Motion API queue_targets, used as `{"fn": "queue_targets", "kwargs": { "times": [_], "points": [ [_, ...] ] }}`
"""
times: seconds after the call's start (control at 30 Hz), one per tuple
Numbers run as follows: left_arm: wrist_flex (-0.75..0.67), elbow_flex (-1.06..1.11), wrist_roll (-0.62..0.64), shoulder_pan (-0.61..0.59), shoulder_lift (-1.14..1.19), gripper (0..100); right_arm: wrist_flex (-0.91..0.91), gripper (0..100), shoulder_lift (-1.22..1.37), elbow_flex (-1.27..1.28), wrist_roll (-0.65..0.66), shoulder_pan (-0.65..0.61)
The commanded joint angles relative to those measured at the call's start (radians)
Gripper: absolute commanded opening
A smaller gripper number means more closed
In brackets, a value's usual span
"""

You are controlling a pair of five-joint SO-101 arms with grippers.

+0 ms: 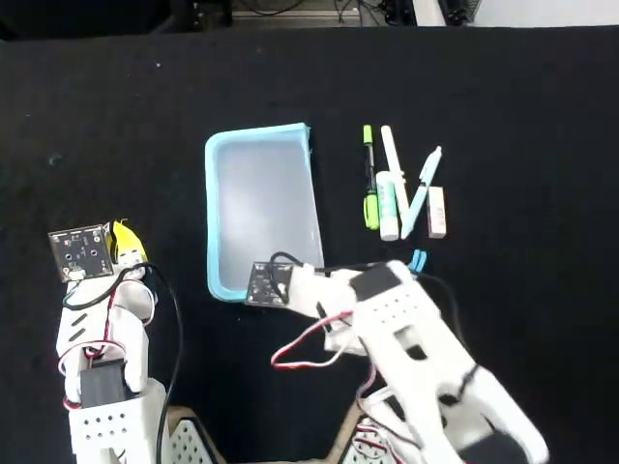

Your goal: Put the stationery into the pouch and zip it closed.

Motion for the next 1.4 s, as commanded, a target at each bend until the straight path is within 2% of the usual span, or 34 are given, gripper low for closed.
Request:
{"fn": "queue_targets", "kwargs": {
  "times": [0.0, 0.3, 0.37, 0.47, 0.53, 0.6, 0.7, 0.87, 0.97, 1.13, 1.37],
  "points": [
    [0.005, 0.022, -0.008, -0.007, -0.003, 3, -0.021, 21.1, 0.111, -0.108, 0.006, -0.011],
    [0.005, 0.022, -0.008, -0.007, -0.003, 3, -0.028, 21.0, 0.255, -0.208, 0.006, -0.009],
    [0.005, 0.022, -0.008, -0.007, -0.003, 3, -0.021, 15.9, 0.257, -0.203, 0.006, -0.009],
    [0.005, 0.022, -0.008, -0.007, -0.003, 3, 0.002, 0.2, 0.254, -0.213, 0.005, 0.034],
    [0.005, 0.022, -0.008, -0.007, -0.003, 3, 0.054, 3.9, 0.243, -0.24, 0.005, 0.098],
    [0.005, 0.022, -0.008, -0.007, -0.003, 3, 0.118, 0.8, 0.213, -0.285, 0.005, 0.17],
    [0.005, 0.022, -0.008, -0.007, -0.003, 3, 0.224, 1.1, 0.153, -0.332, 0.006, 0.245],
    [0.005, 0.022, -0.008, -0.007, -0.003, 3, 0.321, 1.2, 0.097, -0.323, -0.002, 0.238],
    [0.005, 0.022, -0.008, -0.007, -0.003, 3, 0.367, 5.4, 0.097, -0.332, -0.086, 0.201],
    [0.005, 0.022, -0.008, -0.007, -0.003, 3, 0.324, 24.7, 0.101, -0.288, -0.183, 0.1],
    [0.005, 0.022, -0.008, -0.007, -0.003, 3, 0.029, 26.9, 0.102, -0.088, -0.163, 0.106]
  ]
}}
